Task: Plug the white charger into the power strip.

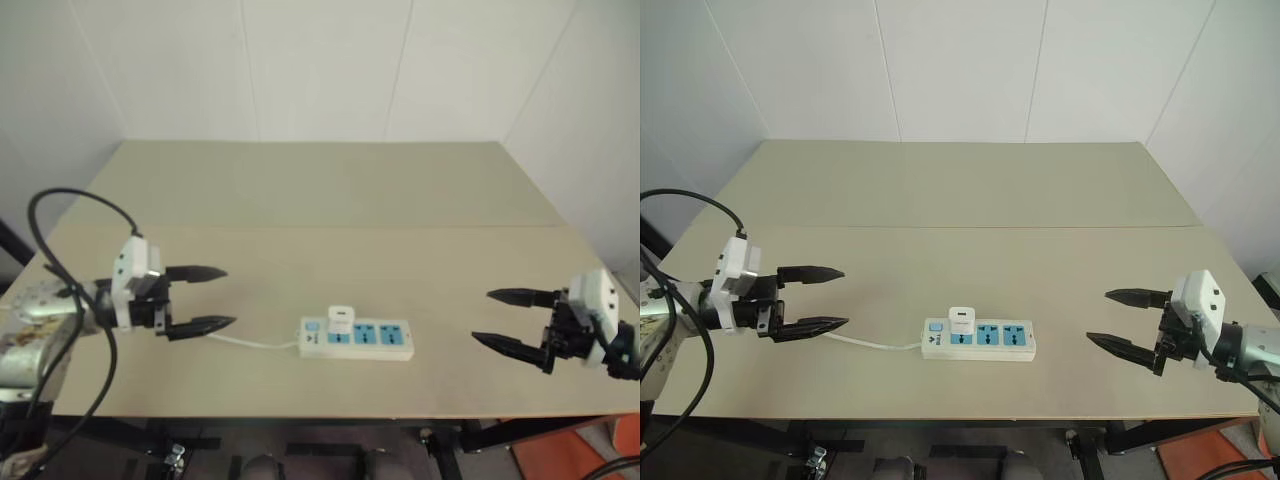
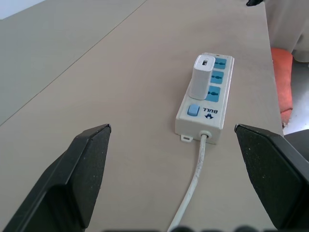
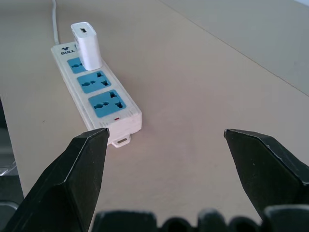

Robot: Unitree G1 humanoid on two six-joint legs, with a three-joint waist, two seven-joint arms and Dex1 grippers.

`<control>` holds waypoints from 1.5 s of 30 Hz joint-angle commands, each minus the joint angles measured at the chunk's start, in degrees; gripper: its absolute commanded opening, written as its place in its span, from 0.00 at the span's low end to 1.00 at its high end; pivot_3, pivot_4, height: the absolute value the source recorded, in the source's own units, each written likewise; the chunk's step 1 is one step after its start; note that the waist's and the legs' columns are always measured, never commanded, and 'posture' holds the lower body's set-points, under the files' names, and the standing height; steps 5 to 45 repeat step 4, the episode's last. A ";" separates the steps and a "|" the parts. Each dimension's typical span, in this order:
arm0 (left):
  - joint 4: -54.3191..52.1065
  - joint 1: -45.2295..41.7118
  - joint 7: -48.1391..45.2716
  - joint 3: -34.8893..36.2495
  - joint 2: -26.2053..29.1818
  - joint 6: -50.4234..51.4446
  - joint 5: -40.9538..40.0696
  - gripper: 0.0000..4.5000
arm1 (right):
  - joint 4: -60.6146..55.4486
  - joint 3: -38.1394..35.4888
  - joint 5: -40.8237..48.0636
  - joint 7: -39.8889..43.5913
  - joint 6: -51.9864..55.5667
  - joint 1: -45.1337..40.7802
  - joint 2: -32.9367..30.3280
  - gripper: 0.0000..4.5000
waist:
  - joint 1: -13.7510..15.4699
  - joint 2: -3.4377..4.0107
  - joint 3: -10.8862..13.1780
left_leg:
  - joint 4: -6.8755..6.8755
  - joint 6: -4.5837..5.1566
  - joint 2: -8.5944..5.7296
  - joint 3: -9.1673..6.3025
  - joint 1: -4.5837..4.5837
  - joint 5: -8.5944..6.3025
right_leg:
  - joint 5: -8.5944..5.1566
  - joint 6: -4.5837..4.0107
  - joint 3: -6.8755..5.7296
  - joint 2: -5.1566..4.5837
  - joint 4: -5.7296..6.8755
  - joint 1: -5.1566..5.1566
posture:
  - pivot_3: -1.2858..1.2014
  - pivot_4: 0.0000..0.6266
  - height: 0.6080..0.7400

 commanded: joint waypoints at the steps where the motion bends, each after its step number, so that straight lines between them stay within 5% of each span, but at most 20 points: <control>1: -0.46 -1.76 -0.28 -0.23 -0.14 -0.40 -0.51 0.99 | -2.83 -3.16 1.76 -1.06 0.92 0.88 -0.67 1.00 | 0.00 0.00 0.00 | 0.00 0.00 0.00 0.00 0.00 0.00 | 0.00 0.01 0.00 0.00 0.00 0.00 | 0.52 0.24 1.00; 45: -0.18 -2.96 -0.40 -1.78 -1.07 -0.43 -0.27 0.99 | -4.44 -3.01 2.05 -2.01 1.46 1.58 -0.23 1.00 | 0.01 0.00 0.00 | 0.00 0.00 0.00 0.00 0.01 0.00 | -0.01 0.02 0.00 0.00 0.01 0.00 | 0.52 0.24 1.00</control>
